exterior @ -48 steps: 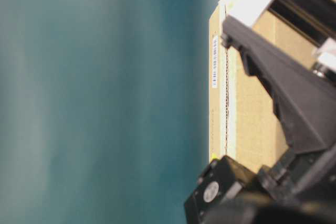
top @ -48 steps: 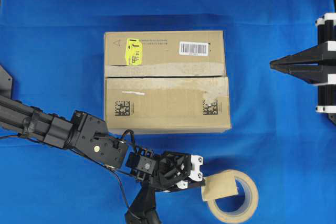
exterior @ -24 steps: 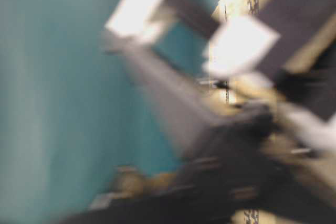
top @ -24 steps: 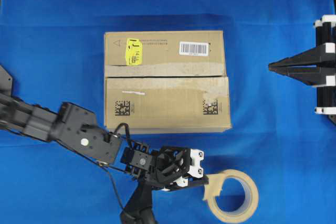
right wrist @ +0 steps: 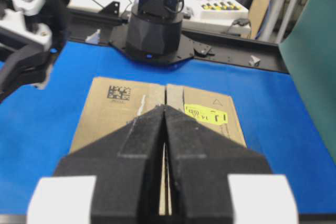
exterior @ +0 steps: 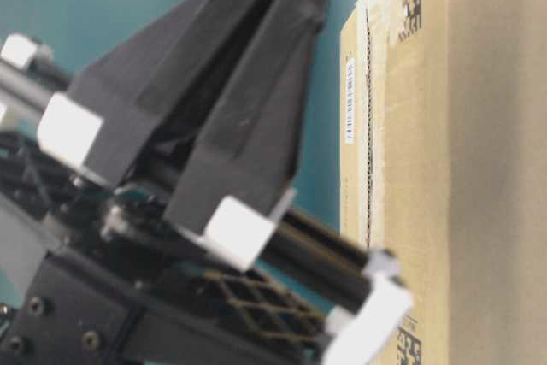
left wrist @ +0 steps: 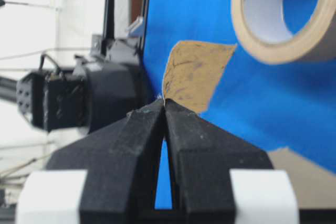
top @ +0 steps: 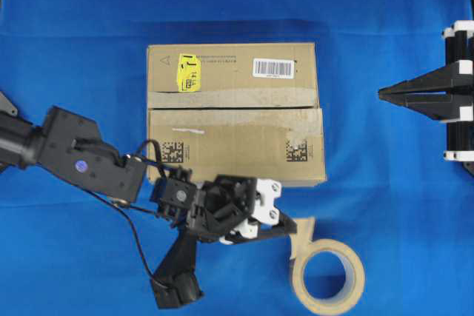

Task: Apply tape along the seams of the closed cardboard box to seal it securely.
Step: 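Pull the tape strip off the roll and lift it onto the box top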

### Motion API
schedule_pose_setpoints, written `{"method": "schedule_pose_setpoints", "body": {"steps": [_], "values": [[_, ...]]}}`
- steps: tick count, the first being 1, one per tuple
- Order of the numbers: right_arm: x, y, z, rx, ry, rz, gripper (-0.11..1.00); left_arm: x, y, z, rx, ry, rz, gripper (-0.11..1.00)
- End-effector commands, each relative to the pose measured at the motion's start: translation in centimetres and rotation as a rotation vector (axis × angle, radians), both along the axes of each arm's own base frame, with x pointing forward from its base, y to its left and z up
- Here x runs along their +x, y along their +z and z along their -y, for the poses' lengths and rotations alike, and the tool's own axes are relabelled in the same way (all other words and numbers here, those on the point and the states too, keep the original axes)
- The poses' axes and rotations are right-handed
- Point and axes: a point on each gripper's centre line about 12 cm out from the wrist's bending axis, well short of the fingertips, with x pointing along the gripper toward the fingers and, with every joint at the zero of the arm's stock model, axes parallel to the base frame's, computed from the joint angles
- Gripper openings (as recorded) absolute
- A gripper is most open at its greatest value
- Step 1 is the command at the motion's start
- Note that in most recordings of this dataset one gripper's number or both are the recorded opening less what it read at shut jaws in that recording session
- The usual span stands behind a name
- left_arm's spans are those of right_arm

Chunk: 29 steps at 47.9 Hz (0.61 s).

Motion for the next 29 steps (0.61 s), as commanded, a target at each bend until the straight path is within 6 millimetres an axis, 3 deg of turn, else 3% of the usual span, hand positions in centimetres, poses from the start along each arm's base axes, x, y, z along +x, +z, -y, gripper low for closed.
{"method": "schedule_pose_setpoints", "body": {"steps": [1, 17, 23, 29], "values": [[0.3, 1.2, 0.0, 0.001, 0.002, 0.038, 0.00, -0.9, 2.7, -2.1, -0.011, 0.039, 0.059, 0.00], [0.6, 1.6, 0.0, -0.009, 0.002, 0.054, 0.00, -3.7, 2.4, -10.7, 0.051, 0.205, 0.059, 0.00], [0.8, 1.6, 0.0, -0.009, 0.002, 0.058, 0.00, -4.3, 2.3, -12.7, 0.099, 0.239, 0.058, 0.00], [1.1, 1.5, 0.0, -0.011, 0.002, 0.063, 0.00, -4.5, 1.9, -13.4, 0.106, 0.253, 0.049, 0.00]]}}
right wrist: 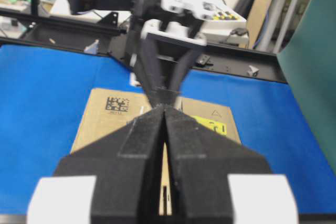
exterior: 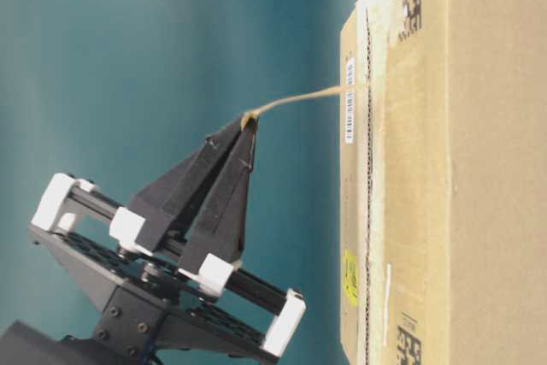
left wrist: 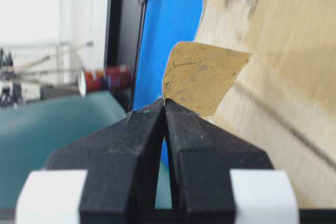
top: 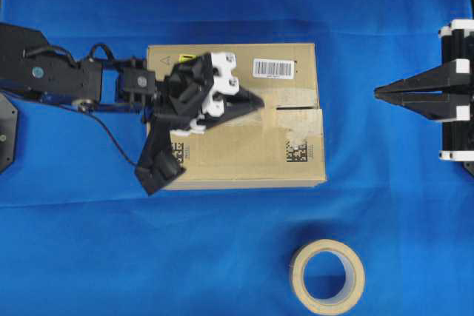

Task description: Apply tape along the seams of the closed cardboard box to seal it securely.

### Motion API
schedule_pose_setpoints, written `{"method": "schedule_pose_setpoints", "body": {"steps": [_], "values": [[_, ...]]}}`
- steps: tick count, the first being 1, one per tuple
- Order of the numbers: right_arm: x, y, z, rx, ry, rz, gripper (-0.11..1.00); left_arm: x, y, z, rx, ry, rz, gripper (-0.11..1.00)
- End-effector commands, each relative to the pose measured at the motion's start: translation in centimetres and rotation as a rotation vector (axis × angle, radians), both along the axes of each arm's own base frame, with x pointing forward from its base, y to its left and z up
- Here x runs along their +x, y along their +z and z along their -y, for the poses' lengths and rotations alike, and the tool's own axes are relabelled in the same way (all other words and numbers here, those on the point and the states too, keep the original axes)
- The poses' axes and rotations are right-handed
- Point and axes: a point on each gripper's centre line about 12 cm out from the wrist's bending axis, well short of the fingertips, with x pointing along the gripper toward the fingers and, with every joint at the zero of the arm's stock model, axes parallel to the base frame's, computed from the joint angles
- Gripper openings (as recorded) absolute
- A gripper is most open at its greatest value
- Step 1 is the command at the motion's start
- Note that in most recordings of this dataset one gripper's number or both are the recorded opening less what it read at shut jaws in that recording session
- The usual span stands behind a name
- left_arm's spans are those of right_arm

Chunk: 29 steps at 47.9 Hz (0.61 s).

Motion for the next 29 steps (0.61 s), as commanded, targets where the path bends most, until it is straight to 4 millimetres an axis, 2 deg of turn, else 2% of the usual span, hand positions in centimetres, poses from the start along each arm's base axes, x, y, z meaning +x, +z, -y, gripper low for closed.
{"method": "schedule_pose_setpoints", "body": {"steps": [1, 15, 29], "values": [[0.5, 1.1, 0.0, -0.005, 0.002, 0.038, 0.00, -0.2, 1.4, -0.2, 0.001, 0.005, 0.041, 0.00], [1.3, 1.1, 0.1, -0.003, -0.003, 0.058, 0.00, -1.5, -0.8, -1.2, -0.007, 0.032, -0.050, 0.00], [4.2, 0.6, 0.2, -0.008, -0.005, 0.043, 0.00, -2.9, -2.9, -1.7, -0.004, 0.040, -0.199, 0.00]]}}
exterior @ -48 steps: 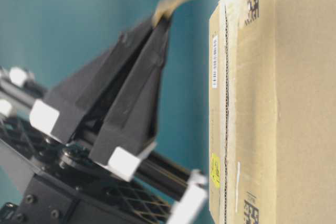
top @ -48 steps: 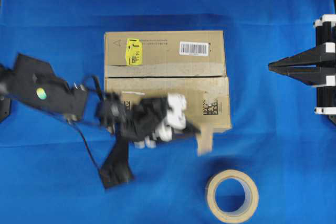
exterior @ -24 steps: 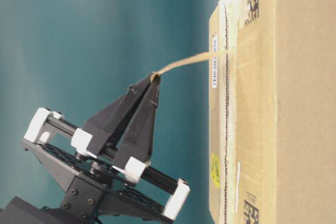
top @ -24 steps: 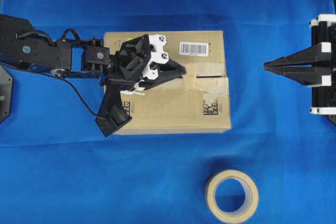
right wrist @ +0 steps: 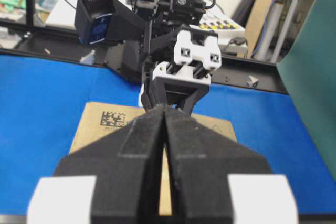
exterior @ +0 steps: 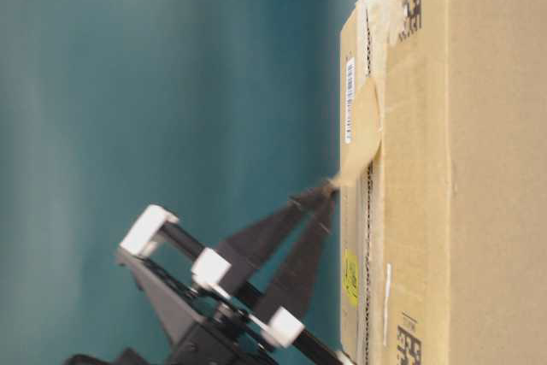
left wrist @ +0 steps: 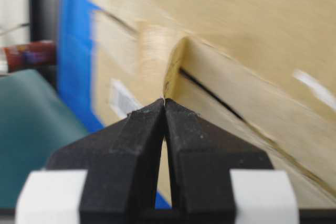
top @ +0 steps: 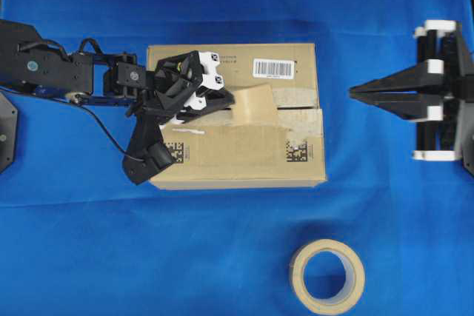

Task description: Apply tape along the seams of the closed cardboard box to seal it securely.

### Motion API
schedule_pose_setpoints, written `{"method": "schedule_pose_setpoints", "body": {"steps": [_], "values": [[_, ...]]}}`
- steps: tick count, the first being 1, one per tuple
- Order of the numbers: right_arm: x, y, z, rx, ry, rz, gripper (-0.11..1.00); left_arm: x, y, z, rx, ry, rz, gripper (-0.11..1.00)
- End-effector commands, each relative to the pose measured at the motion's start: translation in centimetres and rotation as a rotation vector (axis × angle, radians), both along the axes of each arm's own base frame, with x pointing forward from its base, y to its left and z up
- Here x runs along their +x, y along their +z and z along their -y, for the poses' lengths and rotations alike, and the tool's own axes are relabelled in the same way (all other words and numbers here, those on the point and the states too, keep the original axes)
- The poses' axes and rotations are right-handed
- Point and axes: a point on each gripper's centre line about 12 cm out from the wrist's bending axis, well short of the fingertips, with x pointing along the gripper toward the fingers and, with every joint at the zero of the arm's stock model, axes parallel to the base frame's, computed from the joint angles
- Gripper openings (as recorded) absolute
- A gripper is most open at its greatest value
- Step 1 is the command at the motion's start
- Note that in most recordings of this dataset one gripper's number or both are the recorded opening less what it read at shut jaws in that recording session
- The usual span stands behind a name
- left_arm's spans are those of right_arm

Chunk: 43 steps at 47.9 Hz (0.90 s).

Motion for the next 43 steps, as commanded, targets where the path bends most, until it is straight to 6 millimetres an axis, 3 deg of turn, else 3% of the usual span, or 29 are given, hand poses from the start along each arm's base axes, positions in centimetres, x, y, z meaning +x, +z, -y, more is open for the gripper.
{"method": "schedule_pose_setpoints", "body": {"steps": [1, 21, 43], "values": [[1.2, 1.0, 0.0, -0.005, -0.001, 0.026, 0.00, -0.4, 0.8, -0.2, 0.002, 0.004, -0.003, 0.00], [5.3, -0.2, 0.6, -0.003, -0.018, -0.054, 0.00, -1.0, 0.5, 0.0, 0.000, -0.001, -0.035, 0.00], [6.5, -0.7, 0.8, 0.012, -0.022, -0.075, 0.00, -1.8, 1.0, 0.3, 0.057, -0.045, -0.025, 0.00]]}}
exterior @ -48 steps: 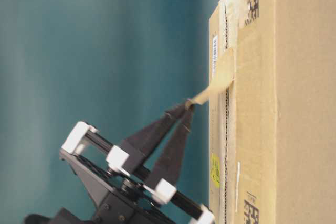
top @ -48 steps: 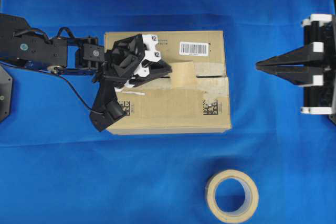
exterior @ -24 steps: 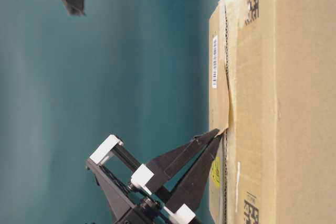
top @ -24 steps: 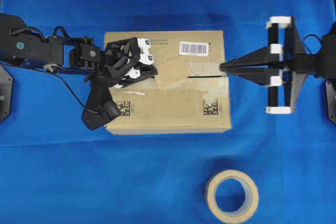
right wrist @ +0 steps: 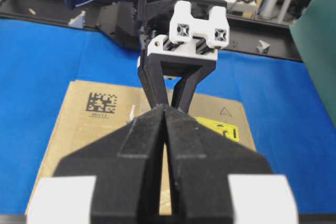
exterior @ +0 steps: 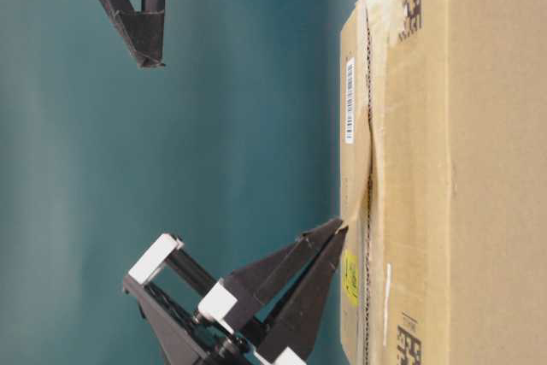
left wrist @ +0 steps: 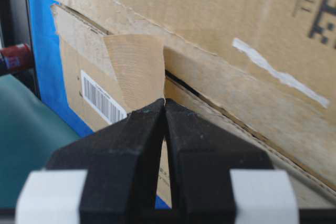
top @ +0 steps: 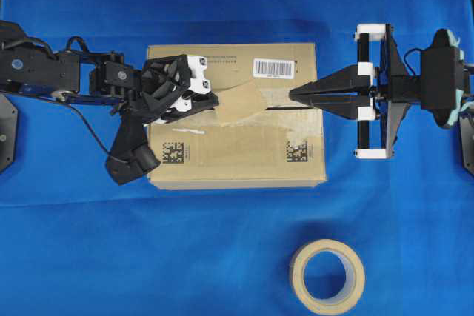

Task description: Apply tape along the seams of the closed cardboard box to seal it securely.

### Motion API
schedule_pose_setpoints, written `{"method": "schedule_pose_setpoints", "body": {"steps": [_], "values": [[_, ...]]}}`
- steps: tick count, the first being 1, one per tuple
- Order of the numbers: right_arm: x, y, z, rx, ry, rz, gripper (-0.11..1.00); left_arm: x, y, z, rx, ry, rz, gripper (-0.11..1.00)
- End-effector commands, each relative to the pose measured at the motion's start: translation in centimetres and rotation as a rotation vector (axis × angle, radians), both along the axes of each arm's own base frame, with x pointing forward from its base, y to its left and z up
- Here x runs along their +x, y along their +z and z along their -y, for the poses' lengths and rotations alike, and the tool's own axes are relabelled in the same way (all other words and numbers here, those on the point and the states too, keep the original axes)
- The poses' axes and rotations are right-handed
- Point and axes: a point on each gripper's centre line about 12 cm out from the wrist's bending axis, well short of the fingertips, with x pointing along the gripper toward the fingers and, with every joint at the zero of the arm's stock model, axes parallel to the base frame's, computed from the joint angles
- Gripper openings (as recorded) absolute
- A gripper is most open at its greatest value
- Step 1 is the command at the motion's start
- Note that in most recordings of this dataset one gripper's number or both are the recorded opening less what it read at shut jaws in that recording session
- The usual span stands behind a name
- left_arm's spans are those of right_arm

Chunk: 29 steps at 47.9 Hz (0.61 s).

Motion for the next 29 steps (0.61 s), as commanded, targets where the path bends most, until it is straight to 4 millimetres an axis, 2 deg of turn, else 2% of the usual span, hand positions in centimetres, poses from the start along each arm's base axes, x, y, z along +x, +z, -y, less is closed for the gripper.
{"method": "schedule_pose_setpoints", "body": {"steps": [1, 14, 29], "values": [[0.5, 1.2, 0.1, 0.003, -0.002, 0.038, 0.00, 0.0, 1.0, 0.1, 0.003, -0.004, 0.029, 0.00], [1.6, 0.9, 0.1, 0.007, -0.003, 0.022, 0.00, -0.4, -0.1, 0.1, 0.007, -0.011, -0.047, 0.00], [3.1, 0.6, 0.3, 0.010, -0.009, 0.005, 0.01, -0.3, -0.1, 0.2, 0.005, -0.012, -0.051, 0.00]]}}
